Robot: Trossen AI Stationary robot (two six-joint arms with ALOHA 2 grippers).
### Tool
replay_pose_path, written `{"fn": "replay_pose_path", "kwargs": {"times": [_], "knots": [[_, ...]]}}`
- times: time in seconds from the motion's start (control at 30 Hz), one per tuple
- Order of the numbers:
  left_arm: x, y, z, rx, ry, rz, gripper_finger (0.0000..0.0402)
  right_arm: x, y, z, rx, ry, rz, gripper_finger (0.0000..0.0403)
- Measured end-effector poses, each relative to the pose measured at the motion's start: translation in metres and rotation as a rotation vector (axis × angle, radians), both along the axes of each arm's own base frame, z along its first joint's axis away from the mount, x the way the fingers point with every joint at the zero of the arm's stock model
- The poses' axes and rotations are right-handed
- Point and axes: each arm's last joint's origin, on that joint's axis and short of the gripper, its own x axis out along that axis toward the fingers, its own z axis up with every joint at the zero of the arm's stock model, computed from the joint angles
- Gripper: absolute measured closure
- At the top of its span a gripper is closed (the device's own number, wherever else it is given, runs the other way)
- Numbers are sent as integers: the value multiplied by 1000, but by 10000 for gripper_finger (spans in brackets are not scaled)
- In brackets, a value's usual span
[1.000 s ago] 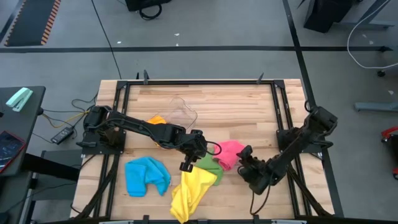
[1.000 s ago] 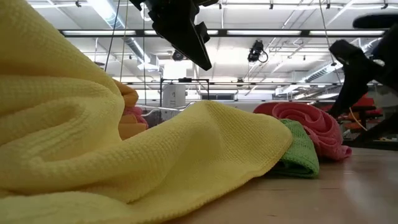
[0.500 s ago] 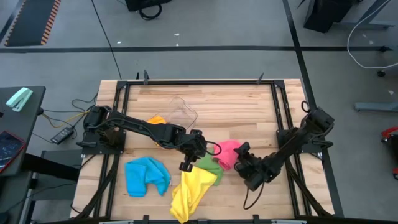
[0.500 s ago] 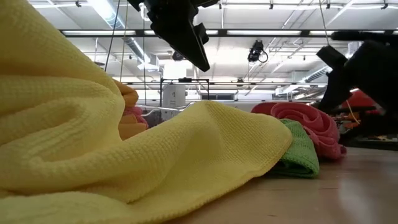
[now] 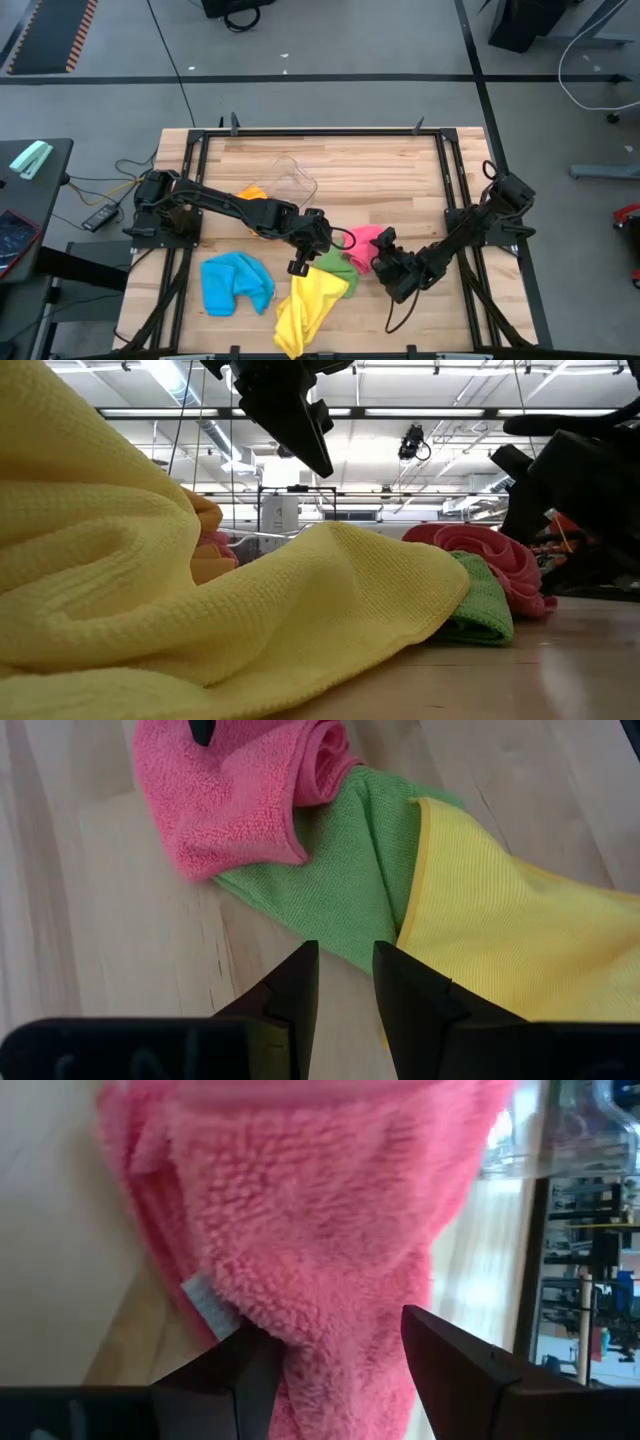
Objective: Fold microfiber towels
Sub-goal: Fold the pink microfiber towel
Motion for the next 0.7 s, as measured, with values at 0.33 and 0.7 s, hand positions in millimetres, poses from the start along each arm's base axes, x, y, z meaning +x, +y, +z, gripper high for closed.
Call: {"fn": "replay_pose_path", "kwargs": {"times": [0.33,0.7], "knots": [[0,0,0,0,2,0,294,3,1,0,-28,-27,13,274],[-7,-10,27,13,-33,-56,294,8,8,44,53,-38,-2,392]]}}
